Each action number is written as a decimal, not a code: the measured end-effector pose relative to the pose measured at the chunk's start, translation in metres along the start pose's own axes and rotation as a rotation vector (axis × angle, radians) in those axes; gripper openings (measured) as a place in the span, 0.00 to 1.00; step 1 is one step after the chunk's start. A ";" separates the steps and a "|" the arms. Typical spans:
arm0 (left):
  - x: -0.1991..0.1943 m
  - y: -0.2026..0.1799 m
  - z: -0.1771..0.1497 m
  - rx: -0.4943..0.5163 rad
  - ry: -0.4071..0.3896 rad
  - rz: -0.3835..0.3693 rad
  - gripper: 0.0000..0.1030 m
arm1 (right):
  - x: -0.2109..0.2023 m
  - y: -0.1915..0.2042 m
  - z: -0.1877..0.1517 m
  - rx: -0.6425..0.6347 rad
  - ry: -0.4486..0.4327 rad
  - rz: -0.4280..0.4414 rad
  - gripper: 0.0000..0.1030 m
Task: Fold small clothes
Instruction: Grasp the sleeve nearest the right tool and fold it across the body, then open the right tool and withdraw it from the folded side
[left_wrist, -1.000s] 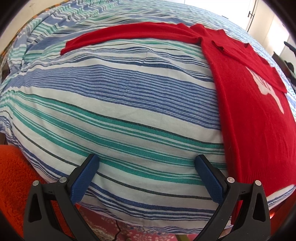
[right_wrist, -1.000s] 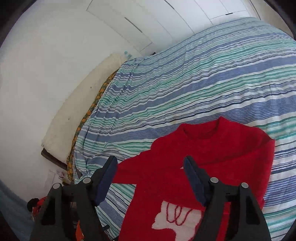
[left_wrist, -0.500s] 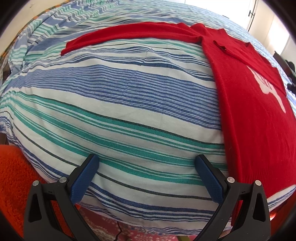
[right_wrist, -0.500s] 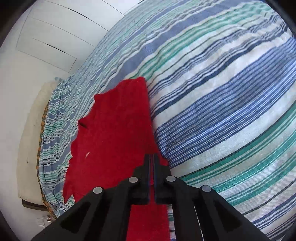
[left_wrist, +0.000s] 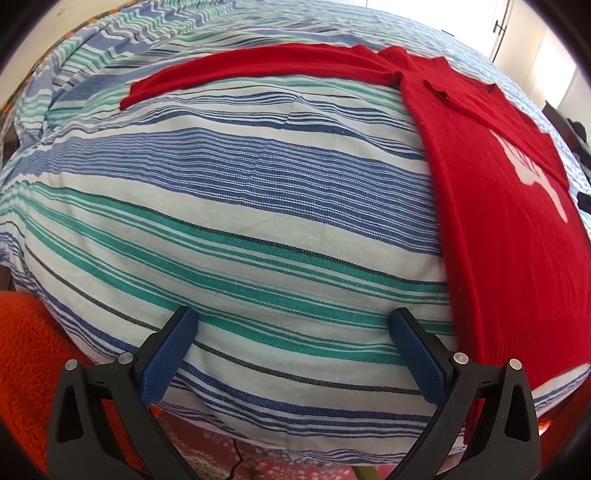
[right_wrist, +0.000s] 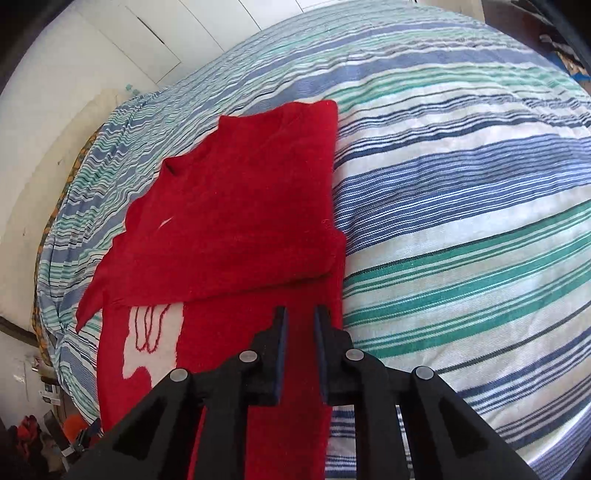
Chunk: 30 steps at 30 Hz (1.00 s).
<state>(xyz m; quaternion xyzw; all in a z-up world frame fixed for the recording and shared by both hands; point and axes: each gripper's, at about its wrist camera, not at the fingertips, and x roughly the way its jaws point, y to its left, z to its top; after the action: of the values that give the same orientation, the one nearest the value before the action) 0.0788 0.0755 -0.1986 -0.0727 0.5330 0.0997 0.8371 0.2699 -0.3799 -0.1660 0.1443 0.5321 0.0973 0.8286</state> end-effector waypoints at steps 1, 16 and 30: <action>0.000 0.000 0.000 -0.001 0.001 -0.001 1.00 | -0.014 0.009 -0.005 -0.060 -0.015 -0.012 0.19; 0.000 -0.001 0.000 0.003 -0.003 0.000 1.00 | -0.049 0.053 -0.160 -0.294 0.025 -0.110 0.35; -0.001 0.000 -0.001 0.001 -0.002 0.001 1.00 | -0.144 0.037 -0.148 -0.393 -0.197 -0.376 0.42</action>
<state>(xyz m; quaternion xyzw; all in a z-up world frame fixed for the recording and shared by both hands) 0.0778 0.0747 -0.1978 -0.0721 0.5323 0.0999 0.8375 0.0751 -0.3706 -0.0882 -0.1111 0.4373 0.0288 0.8920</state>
